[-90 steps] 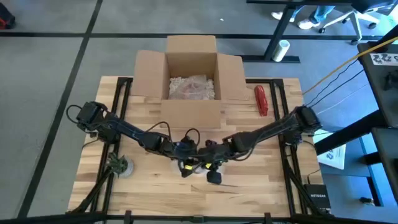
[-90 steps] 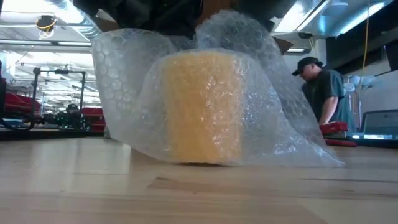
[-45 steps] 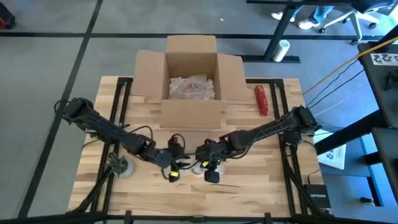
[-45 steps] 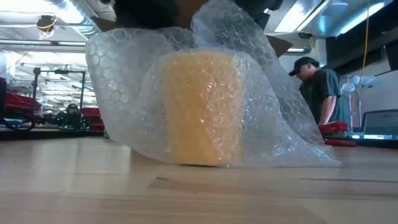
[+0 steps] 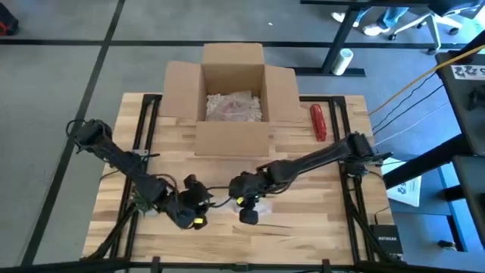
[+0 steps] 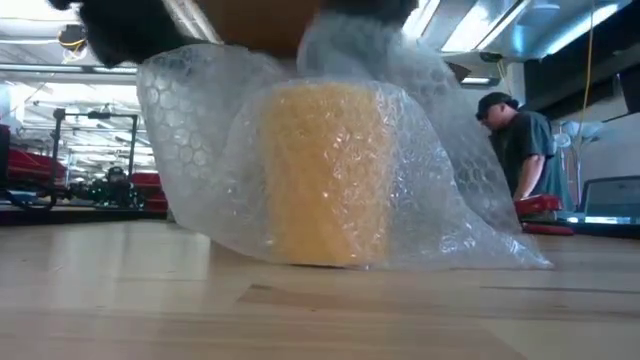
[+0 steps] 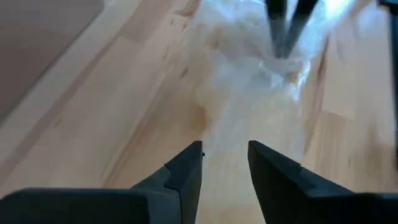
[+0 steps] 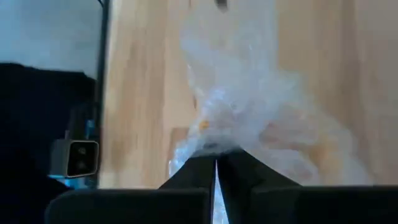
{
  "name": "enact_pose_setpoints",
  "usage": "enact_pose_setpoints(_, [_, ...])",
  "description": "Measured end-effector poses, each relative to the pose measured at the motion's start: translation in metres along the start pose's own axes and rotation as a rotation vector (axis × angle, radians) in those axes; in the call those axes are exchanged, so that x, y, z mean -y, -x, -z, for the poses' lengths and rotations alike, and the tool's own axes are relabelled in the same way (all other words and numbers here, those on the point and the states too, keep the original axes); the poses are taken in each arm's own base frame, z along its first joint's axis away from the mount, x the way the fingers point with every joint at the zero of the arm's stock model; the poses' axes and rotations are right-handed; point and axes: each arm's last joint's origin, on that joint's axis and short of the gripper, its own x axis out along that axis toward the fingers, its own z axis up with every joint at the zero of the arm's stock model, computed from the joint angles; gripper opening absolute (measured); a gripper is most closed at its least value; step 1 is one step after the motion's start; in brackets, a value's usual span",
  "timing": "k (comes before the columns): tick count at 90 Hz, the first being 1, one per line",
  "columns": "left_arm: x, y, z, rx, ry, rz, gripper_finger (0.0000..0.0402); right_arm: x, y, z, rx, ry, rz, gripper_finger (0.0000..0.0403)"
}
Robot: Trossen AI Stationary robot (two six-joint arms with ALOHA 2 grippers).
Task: Wrap mug
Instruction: Wrap the yellow mug with bubble wrap
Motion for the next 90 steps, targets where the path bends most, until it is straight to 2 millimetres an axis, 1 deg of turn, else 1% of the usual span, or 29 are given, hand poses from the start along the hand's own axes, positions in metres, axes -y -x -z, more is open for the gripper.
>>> enact_pose_setpoints(10, [0.000, 0.006, 0.010, -0.021, 0.046, -0.027, 0.0113, 0.009, -0.024, 0.004, -0.064, -0.035, 0.001, 0.0000])
enact_pose_setpoints(19, [0.001, 0.008, 0.016, -0.036, 0.085, -0.043, 0.0113, 0.015, -0.039, 0.005, -0.093, -0.058, -0.011, 0.0000])
enact_pose_setpoints(30, [0.000, 0.000, 0.025, -0.037, 0.105, -0.048, 0.0113, 0.015, -0.041, 0.004, -0.086, -0.057, -0.018, 0.0000])
enact_pose_setpoints(43, [0.002, -0.024, 0.032, 0.013, 0.088, -0.003, 0.0113, 0.012, -0.038, -0.002, -0.011, -0.036, -0.009, 0.0000])
enact_pose_setpoints(49, [0.004, -0.034, 0.029, 0.065, 0.062, 0.026, 0.0113, 0.012, -0.038, -0.003, 0.005, -0.028, -0.015, 0.0000])
enact_pose_setpoints(59, [0.006, -0.047, 0.017, 0.148, 0.012, 0.041, 0.0113, 0.012, -0.038, -0.003, 0.002, -0.021, -0.016, 0.0000])
enact_pose_setpoints(75, [0.005, -0.053, -0.004, 0.263, -0.037, 0.057, 0.0113, 0.012, -0.039, -0.002, -0.007, -0.020, -0.018, 0.0000])
enact_pose_setpoints(90, [0.002, -0.058, -0.010, 0.255, -0.024, 0.080, 0.0113, 0.012, -0.039, -0.001, -0.009, -0.009, -0.017, 0.0000])
